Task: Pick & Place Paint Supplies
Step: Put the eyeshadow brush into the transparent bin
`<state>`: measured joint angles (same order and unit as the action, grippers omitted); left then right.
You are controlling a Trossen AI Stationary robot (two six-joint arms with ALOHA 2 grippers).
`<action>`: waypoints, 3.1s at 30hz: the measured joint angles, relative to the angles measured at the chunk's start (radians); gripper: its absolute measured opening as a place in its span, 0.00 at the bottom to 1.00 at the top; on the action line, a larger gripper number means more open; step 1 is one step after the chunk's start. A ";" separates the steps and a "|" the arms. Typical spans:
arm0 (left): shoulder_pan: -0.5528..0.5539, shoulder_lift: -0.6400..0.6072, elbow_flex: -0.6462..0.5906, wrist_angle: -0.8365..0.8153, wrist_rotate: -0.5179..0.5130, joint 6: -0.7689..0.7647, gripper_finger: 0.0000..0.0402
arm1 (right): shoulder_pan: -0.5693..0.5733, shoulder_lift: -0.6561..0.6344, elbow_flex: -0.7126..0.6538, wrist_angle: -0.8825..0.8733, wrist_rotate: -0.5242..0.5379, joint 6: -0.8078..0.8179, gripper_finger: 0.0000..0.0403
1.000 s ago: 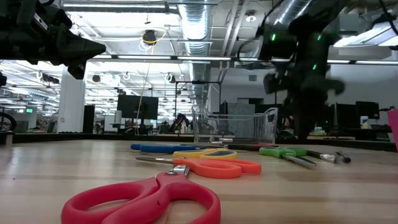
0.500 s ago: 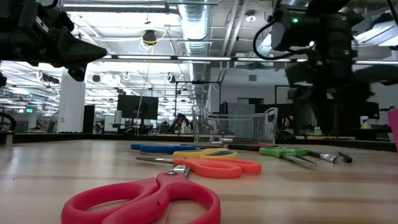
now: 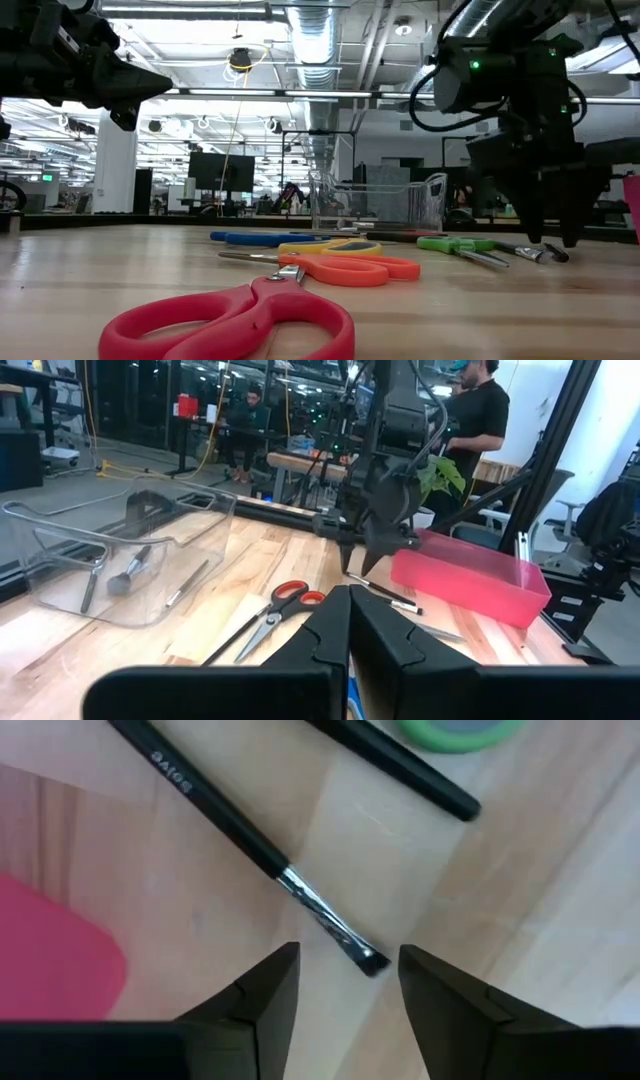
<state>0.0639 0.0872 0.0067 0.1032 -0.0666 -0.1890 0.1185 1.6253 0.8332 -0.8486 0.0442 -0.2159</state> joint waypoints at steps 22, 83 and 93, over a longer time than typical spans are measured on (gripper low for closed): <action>0.000 0.000 0.000 0.010 0.000 0.000 0.00 | -0.013 -0.005 -0.066 0.066 0.028 0.006 0.07; 0.000 0.000 0.000 0.010 0.001 0.000 0.00 | -0.234 -0.451 0.012 0.575 0.042 0.523 0.00; 0.000 0.000 0.000 0.010 0.001 0.000 0.00 | -0.338 -0.441 0.011 0.574 0.100 0.467 0.00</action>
<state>0.0639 0.0872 0.0067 0.1135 -0.0658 -0.1892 -0.2195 1.1839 0.8440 -0.2743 0.1440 0.2509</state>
